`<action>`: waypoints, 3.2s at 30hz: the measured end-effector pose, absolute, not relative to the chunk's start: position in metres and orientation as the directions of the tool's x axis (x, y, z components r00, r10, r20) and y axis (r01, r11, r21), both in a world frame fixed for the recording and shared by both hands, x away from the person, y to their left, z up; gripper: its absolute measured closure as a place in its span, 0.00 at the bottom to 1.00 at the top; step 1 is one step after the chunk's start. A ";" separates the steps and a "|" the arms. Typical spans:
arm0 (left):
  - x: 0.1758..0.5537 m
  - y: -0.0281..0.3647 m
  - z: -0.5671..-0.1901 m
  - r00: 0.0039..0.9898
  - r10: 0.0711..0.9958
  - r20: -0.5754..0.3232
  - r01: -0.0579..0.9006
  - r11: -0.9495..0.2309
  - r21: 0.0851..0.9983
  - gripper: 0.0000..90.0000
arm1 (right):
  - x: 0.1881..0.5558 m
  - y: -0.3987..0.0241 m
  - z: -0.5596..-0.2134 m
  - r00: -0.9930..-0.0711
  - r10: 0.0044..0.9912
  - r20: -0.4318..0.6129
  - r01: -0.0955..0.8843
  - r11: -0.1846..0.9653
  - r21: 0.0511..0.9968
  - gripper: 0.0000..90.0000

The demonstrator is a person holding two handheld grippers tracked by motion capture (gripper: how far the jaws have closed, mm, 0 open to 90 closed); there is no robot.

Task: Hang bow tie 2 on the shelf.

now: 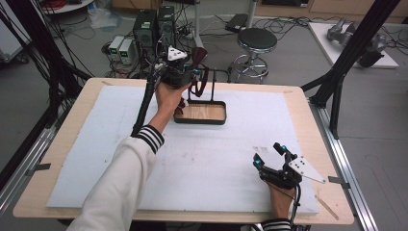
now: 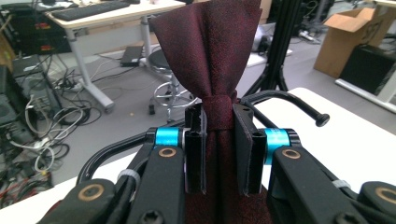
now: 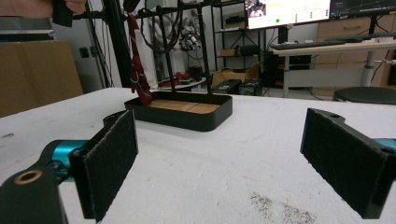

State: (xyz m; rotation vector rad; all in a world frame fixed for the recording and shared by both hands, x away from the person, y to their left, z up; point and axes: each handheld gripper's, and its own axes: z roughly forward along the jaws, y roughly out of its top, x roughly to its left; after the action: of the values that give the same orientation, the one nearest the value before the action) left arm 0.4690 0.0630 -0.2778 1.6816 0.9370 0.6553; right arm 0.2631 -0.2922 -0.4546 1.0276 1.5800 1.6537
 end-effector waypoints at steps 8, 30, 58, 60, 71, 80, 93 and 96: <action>0.471 0.061 -0.280 0.554 0.831 -0.037 0.268 -0.137 0.954 0.84 | 0.263 -0.292 -0.455 -0.502 0.857 0.116 0.074 -0.092 0.993 0.11; 0.475 0.056 -0.287 0.539 0.842 -0.033 0.289 -0.148 0.946 0.81 | 0.263 -0.292 -0.455 -0.501 0.857 0.122 0.078 -0.096 0.992 0.11; 0.452 0.072 -0.267 0.648 0.762 -0.003 0.181 -0.150 0.972 0.16 | 0.263 -0.292 -0.455 -0.503 0.856 0.117 0.075 -0.091 0.993 0.11; 0.447 0.075 -0.266 0.660 0.752 0.013 0.160 -0.158 0.974 0.15 | 0.263 -0.292 -0.455 -0.503 0.856 0.117 0.075 -0.092 0.993 0.11; 0.422 0.112 -0.271 0.708 0.702 0.075 0.067 -0.173 0.983 0.13 | 0.263 -0.291 -0.455 -0.499 0.860 0.103 0.072 -0.078 0.994 0.11; 0.387 0.154 -0.299 0.719 0.689 0.093 0.019 -0.154 0.988 0.13 | 0.262 -0.290 -0.454 -0.500 0.861 0.090 0.070 -0.064 0.996 0.11; 0.340 0.227 -0.355 0.718 0.688 0.104 0.018 -0.169 0.986 0.13 | 0.262 -0.288 -0.454 -0.495 0.865 0.076 0.066 -0.050 0.997 0.11; 0.324 0.243 -0.372 0.728 0.679 0.095 0.021 -0.161 0.987 0.13 | 0.261 -0.288 -0.454 -0.497 0.865 0.072 0.064 -0.046 0.997 0.11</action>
State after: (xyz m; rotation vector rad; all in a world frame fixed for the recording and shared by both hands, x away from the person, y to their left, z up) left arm 0.3243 0.2434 -0.3724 1.6481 0.5714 0.6370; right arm 0.2615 -0.2878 -0.4543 1.0001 1.5959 1.6104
